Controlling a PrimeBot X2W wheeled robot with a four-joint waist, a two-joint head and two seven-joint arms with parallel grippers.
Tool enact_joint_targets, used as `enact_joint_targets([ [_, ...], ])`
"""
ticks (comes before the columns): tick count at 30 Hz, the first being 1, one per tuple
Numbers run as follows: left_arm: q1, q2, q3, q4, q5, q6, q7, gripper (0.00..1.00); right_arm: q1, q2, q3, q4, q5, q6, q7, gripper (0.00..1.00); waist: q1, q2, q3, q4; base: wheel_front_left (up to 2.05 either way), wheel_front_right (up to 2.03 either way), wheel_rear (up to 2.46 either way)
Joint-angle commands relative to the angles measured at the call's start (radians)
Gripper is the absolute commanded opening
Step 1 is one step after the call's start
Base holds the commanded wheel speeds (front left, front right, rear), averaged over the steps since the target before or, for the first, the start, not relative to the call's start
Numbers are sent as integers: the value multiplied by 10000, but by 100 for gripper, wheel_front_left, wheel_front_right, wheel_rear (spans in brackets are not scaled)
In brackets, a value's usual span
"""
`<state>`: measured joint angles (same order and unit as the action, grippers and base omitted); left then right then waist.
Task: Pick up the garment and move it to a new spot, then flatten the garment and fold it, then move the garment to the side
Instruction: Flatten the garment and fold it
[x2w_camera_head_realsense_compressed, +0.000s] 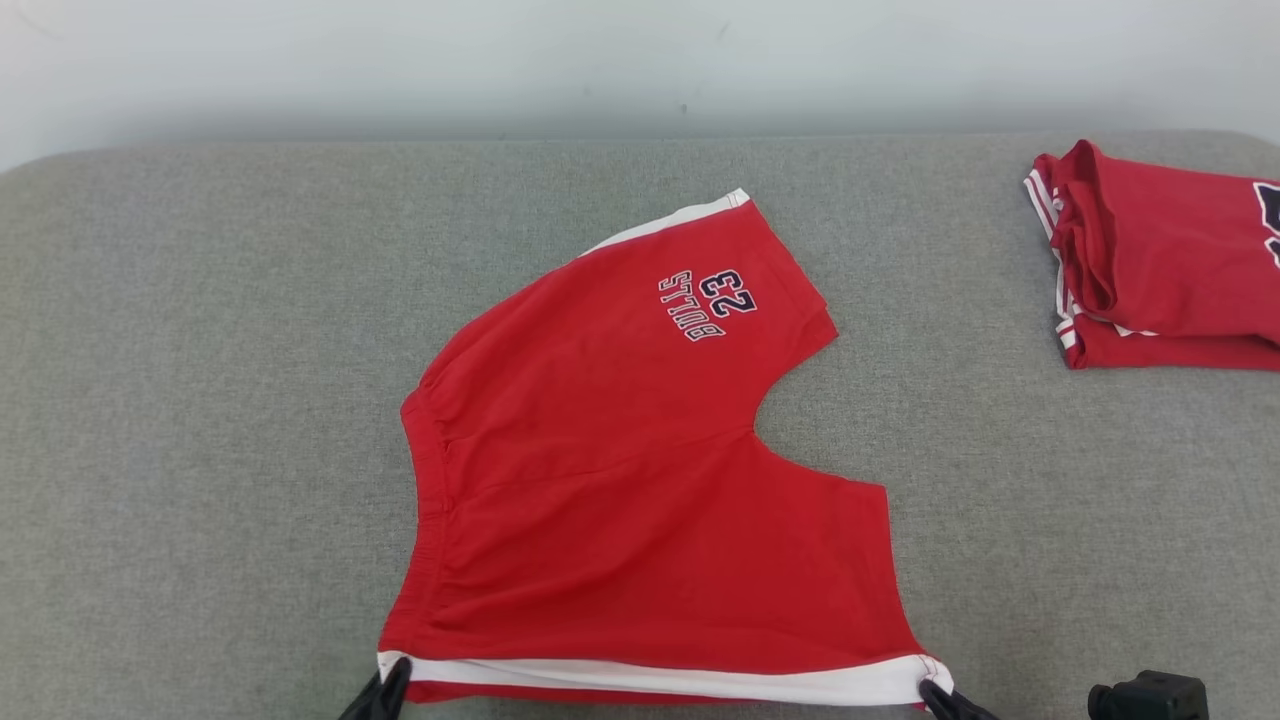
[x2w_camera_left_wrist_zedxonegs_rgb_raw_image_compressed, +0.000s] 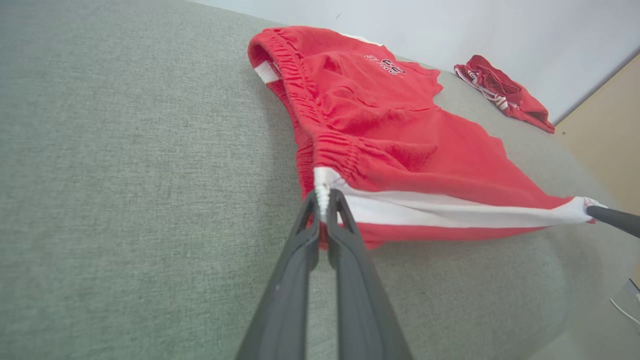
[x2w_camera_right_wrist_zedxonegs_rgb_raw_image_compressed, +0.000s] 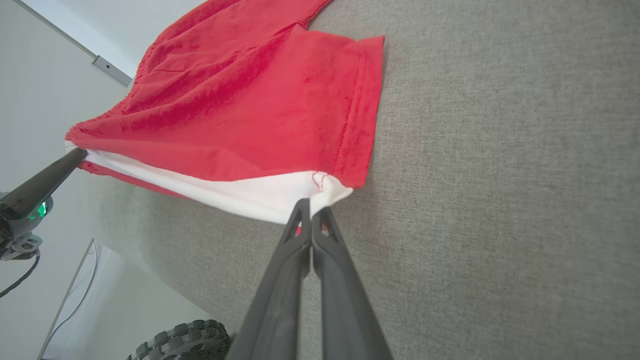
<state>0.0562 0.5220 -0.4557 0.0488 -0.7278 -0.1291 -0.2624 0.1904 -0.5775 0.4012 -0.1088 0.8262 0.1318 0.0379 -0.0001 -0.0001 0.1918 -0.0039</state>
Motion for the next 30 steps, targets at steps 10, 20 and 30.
enact_joint_targets([
  [10, -492, -729, 137, -461, 463, -17, -15, 0, -773, -286, -659, -413, 631, -29, -335, 0, 1, 1, 237, 25, 0, 0, 0],
  [20, -1879, -513, 349, -979, 45, -18, -16, 0, -3414, -864, -805, -548, 1943, -29, 268, 0, 1, 1, 444, 241, 0, 0, 0],
  [30, -4845, -305, -513, 367, -1008, -18, -16, 0, -7346, -1162, 103, 1350, 2528, -30, 1495, 0, 1, 1, 1450, 759, 0, 0, 0],
])
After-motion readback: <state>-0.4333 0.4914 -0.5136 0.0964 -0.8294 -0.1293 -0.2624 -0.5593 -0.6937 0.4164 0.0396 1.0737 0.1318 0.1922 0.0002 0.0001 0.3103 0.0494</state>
